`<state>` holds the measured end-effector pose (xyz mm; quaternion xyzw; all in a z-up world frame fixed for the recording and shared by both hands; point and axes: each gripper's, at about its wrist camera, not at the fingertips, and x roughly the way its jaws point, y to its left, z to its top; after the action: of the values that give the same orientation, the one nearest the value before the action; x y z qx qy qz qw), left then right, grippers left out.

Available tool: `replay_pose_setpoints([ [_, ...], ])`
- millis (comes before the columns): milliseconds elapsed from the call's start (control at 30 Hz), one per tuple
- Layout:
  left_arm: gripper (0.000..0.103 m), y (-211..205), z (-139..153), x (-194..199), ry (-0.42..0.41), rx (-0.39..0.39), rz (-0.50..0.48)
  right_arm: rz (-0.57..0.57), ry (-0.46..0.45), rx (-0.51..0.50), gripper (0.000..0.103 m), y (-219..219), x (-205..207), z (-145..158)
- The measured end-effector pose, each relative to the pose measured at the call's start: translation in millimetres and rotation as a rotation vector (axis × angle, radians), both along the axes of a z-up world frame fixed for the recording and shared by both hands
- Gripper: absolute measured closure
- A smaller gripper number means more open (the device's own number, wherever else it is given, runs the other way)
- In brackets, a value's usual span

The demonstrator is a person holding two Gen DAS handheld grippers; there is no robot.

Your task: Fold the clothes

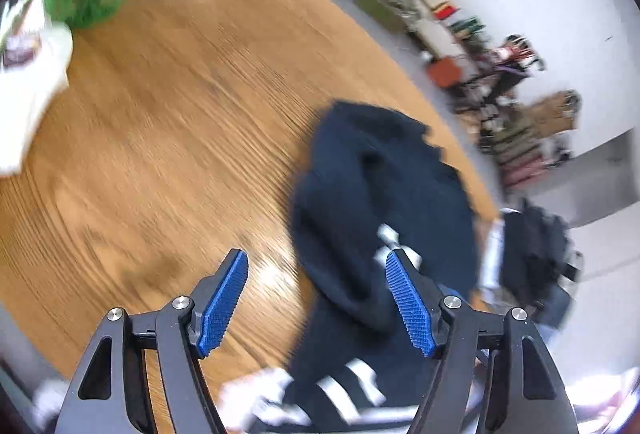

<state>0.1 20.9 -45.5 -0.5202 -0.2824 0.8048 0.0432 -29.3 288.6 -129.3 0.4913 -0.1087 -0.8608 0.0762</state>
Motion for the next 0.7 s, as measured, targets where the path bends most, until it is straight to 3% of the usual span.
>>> replay_pose_setpoints([
  [167,0.042,8.4,-25.2,-59.8,-0.080,-0.121,-0.020,-0.002,-0.005,0.051,0.041,-13.1,-39.2,-15.0],
  [300,0.043,26.7,-38.5,-94.4,-0.090,-0.141,-0.093,0.002,-0.042,0.026,0.044,-24.9,-70.3,-27.2],
  [367,0.043,37.2,-42.4,-110.4,-0.100,-0.189,-0.110,0.003,-0.046,0.036,0.053,-31.4,-79.5,-30.6],
  [433,0.043,44.6,-47.9,-122.5,-0.127,-0.192,-0.124,0.006,-0.032,0.078,0.082,-37.3,-82.0,-30.0],
  [467,0.052,47.7,-51.5,-128.2,-0.142,-0.180,-0.131,0.013,-0.025,0.063,0.089,-36.8,-80.3,-28.1],
  [500,0.072,50.4,-54.9,-133.3,-0.156,-0.172,-0.137,0.020,-0.018,0.048,0.097,-36.3,-78.7,-26.1],
  [567,0.088,51.7,-59.6,-138.3,-0.177,-0.197,-0.132,0.024,0.010,0.035,0.097,-33.3,-73.1,-18.3],
  [700,0.089,45.2,-52.0,-133.4,-0.150,-0.182,-0.122,0.025,0.063,0.044,0.098,-19.5,-52.9,2.2],
])
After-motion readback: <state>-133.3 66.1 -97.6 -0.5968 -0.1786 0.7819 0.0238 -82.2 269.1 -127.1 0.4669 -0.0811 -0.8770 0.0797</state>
